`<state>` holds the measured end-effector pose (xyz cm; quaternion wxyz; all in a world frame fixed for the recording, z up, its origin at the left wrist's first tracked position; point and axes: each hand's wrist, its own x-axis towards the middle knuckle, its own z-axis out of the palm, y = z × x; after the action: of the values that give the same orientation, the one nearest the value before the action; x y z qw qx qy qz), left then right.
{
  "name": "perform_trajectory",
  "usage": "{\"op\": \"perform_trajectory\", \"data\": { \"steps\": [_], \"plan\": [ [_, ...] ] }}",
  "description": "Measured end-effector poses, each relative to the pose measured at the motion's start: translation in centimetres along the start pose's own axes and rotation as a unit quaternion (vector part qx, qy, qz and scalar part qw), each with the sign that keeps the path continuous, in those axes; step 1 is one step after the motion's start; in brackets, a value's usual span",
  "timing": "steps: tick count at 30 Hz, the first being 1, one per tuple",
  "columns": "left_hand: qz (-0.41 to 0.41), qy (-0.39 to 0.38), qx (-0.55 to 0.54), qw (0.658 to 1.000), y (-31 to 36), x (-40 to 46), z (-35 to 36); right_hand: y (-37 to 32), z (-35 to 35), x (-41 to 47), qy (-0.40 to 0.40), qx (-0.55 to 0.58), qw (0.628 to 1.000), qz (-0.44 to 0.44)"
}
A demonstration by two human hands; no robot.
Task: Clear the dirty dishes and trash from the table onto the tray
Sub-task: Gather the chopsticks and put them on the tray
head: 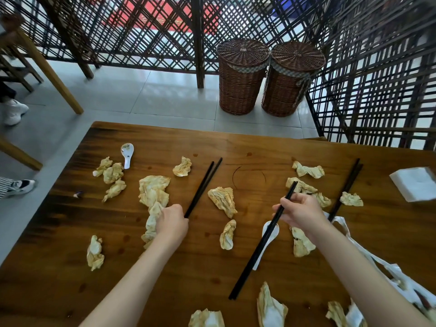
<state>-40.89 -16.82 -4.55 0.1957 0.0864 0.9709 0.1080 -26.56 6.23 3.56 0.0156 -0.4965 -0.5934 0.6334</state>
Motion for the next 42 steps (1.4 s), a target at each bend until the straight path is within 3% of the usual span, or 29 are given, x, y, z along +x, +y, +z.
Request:
{"op": "perform_trajectory", "data": {
  "steps": [7, 11, 14, 17, 22, 26, 30, 37, 42],
  "plan": [
    [0.009, 0.001, -0.022, 1.000, -0.9, -0.6, 0.0, 0.1, -0.4, -0.6, 0.003, 0.006, 1.000, 0.000],
    [-0.003, -0.030, -0.158, 0.987, -2.0, -1.1, -0.6, 0.0, -0.5, -0.9, 0.001, 0.014, 1.000, 0.004],
    [-0.012, -0.046, -0.283, 0.958, -2.9, -2.0, -1.0, -0.1, -0.5, -1.1, 0.001, 0.020, 1.000, 0.002],
    [-0.048, -0.111, -0.392, 0.912, -3.4, -3.1, -1.4, -0.3, -0.5, -1.3, 0.001, 0.013, 1.000, 0.001],
    [-0.061, -0.213, -0.472, 0.854, -3.8, -4.6, -2.5, -0.5, -0.7, -1.4, 0.001, 0.011, 1.000, 0.001],
    [-0.066, -0.290, -0.482, 0.824, -3.9, -5.5, -3.2, -0.5, -0.9, -1.4, 0.008, -0.005, 1.000, 0.000],
    [-0.081, -0.318, -0.492, 0.806, -3.7, -6.3, -3.4, -0.6, -1.4, -1.4, 0.006, 0.014, 1.000, -0.002],
    [-0.013, -0.336, -0.419, 0.843, -3.7, -7.9, -3.9, -0.7, -2.7, -1.5, -0.002, 0.011, 1.000, -0.007],
    [0.035, -0.357, -0.431, 0.828, -3.9, -9.3, -4.5, -1.3, -3.9, -1.6, -0.014, 0.008, 1.000, -0.007]
  ]
}}
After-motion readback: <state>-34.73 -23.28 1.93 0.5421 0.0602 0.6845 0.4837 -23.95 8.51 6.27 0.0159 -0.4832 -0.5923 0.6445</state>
